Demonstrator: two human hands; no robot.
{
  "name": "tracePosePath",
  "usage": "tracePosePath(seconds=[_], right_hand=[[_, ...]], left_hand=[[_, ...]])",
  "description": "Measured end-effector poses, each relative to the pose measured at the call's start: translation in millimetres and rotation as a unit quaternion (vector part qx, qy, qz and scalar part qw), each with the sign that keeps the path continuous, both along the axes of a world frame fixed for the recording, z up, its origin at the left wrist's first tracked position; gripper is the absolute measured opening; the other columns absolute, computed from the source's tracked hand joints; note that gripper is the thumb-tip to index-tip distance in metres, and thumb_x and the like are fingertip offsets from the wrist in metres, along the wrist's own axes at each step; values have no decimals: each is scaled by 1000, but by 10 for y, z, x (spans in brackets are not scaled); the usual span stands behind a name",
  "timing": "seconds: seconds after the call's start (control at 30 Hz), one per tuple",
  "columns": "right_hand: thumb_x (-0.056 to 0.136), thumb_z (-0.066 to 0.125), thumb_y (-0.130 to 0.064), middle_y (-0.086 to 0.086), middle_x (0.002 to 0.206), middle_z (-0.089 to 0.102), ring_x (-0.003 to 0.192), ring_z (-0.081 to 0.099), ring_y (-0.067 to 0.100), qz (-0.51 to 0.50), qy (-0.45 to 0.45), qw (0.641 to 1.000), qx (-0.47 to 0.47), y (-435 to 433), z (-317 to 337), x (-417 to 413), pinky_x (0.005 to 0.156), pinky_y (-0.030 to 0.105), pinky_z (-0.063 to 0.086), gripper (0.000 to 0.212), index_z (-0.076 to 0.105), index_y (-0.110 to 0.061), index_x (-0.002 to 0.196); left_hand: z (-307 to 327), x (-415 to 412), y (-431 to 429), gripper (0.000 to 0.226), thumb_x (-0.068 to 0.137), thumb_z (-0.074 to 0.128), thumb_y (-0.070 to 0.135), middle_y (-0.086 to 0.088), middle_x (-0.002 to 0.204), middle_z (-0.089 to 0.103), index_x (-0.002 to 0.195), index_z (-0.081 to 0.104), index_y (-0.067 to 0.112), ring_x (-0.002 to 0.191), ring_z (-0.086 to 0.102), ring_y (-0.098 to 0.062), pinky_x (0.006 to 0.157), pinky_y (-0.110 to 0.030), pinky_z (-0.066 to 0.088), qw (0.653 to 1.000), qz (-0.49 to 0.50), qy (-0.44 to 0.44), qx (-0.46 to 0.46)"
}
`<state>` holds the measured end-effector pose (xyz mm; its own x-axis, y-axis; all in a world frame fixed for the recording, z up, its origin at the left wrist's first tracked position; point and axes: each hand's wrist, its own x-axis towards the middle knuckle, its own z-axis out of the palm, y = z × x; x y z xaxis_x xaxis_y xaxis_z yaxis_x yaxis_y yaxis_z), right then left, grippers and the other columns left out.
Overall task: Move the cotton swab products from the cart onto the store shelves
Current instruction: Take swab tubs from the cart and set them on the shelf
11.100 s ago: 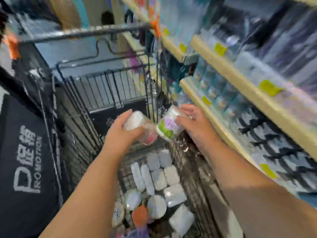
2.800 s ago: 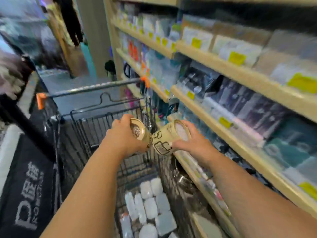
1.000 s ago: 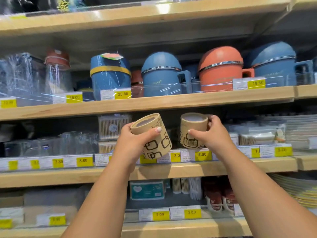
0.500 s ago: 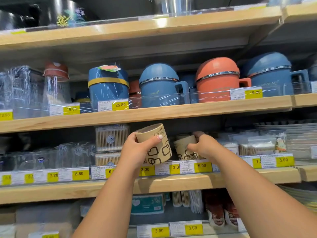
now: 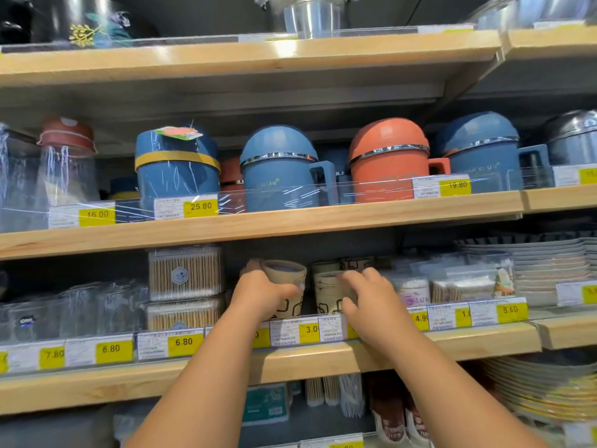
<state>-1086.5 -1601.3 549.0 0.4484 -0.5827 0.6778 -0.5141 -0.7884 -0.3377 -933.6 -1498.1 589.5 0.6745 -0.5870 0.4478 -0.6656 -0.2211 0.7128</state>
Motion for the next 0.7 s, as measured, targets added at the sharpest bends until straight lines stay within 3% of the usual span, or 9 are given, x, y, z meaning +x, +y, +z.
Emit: tracePosePath(seconds=[0.07, 0.13, 0.23, 0.37, 0.47, 0.57, 0.7], right_hand=[[94, 44, -29, 1, 126, 44, 120, 40, 24, -14, 34, 999, -27, 15, -32, 20, 96, 38, 38, 44, 40, -31, 137], [96, 40, -34, 1, 130, 44, 122, 39, 24, -24, 60, 998, -29, 22, -26, 32, 97, 39, 35, 43, 37, -33, 139], [97, 38, -36, 3, 130, 48, 122, 43, 25, -36, 82, 996, -27, -14, 43, 23, 98, 41, 35, 42, 37, -32, 139], [96, 40, -30, 7, 125, 54, 115, 50, 28, -32, 80, 996, 15, -96, 173, -12, 95, 39, 40, 40, 42, -30, 136], [94, 41, -22, 10, 116, 59, 105, 53, 26, -37, 65, 996, 37, -152, 235, -13, 82, 33, 44, 33, 50, -22, 125], [91, 45, -23, 11, 114, 60, 92, 55, 25, -26, 55, 997, 46, -149, 272, 13, 73, 31, 45, 34, 47, -23, 125], [92, 50, -35, 12, 131, 51, 105, 59, 27, -27, 86, 995, 37, -116, 305, 120, 88, 34, 50, 46, 44, -32, 138]], left_hand=[[-55, -18, -28, 77, 75, 76, 45, -6, 103, 55, 131, 41, 6, 91, 55, -24, 80, -33, 50, 998, 6, -32, 48], [-89, -15, -49, 94, 78, 70, 50, -8, 110, 58, 147, 20, 10, 95, 56, -25, 79, -31, 48, 994, 23, -56, 87], [-112, 11, -72, 97, 80, 63, 57, -10, 124, 59, 152, 6, 26, 110, 58, -30, 92, -38, 49, 988, 31, -74, 131], [-224, -88, -36, 73, 85, 55, 57, -6, 155, 27, 147, 24, 34, 136, 32, -32, 111, -44, 28, 970, 92, -179, 138], [-419, -205, -28, 50, 92, 44, 46, -1, 143, 37, 139, 37, 28, 129, 31, -25, 107, -40, 24, 951, 105, -284, 69], [-538, -229, -28, 49, 93, 42, 40, 3, 138, 37, 140, 34, 28, 127, 30, -20, 105, -38, 24, 949, 104, -299, 9], [-588, -223, 11, 47, 96, 39, 37, 6, 144, 32, 142, 35, 28, 130, 27, -16, 109, -35, 19, 951, 81, -296, -23]])
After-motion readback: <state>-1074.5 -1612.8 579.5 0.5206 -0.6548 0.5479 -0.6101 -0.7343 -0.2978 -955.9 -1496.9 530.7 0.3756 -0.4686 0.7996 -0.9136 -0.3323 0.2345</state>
